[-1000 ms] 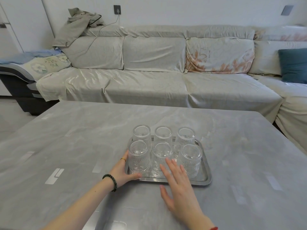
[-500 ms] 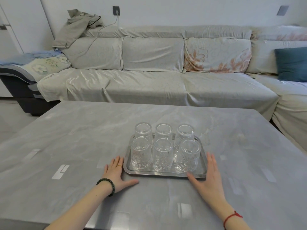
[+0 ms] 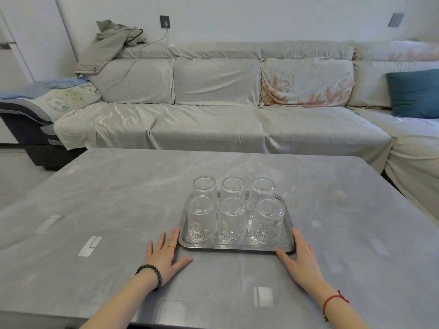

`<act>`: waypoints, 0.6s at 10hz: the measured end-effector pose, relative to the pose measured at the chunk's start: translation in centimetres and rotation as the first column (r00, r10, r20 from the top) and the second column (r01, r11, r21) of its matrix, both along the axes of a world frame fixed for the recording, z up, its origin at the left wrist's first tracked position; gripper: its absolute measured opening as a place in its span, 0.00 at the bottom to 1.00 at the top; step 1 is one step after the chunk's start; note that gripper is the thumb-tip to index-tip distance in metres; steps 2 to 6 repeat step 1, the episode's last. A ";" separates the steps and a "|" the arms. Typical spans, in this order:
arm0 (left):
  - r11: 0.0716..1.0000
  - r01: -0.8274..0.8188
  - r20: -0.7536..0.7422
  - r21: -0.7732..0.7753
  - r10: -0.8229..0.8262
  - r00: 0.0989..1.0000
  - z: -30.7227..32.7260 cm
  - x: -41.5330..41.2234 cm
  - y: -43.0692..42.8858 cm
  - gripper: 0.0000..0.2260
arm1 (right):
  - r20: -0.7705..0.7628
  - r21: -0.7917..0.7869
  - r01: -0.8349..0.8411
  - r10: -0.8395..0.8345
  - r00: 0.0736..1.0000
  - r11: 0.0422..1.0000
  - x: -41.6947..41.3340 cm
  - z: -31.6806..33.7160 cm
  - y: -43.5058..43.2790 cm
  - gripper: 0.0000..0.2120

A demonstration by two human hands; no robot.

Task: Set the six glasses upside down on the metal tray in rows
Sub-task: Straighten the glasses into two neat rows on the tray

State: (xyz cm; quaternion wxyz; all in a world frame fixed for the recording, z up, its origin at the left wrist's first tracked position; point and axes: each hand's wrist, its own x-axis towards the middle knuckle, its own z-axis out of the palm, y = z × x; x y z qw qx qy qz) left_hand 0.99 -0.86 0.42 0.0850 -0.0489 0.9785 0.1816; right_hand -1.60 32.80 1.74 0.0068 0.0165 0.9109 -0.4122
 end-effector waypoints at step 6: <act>1.000 0.005 0.021 -0.013 -0.005 1.000 -0.1 -0.2 -0.2 0.39 | -0.022 -0.202 0.081 -0.087 0.996 0.976 -0.7 3.4 0.9 0.35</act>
